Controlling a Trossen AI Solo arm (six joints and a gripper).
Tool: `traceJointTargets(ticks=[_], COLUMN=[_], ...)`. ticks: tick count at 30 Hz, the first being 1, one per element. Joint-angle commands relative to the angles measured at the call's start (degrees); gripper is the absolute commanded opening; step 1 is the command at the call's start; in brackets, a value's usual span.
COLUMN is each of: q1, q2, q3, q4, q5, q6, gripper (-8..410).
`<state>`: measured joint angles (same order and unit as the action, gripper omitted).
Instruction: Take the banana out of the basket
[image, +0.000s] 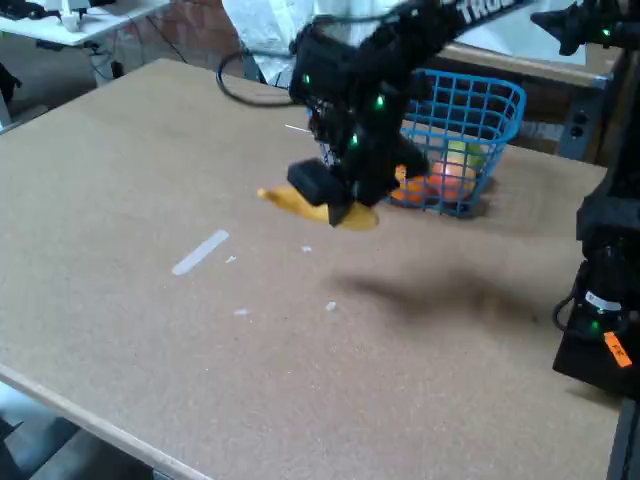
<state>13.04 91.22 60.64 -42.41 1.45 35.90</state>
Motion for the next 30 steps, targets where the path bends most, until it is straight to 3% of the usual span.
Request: traceJointTargets(ticks=[1,14,22,30], q1=[2.67,10.36,12.33,12.44], q2=[-0.09,-0.09,0.48,3.87], q3=[-4.42,-13.11,-14.47,-14.49], q4=[4.81,11.87,12.37,14.47], q5=[3.06,8.74,10.14,11.63], q6=[3.61,15.85,25.83,31.95], gripper=[79,79,79,79])
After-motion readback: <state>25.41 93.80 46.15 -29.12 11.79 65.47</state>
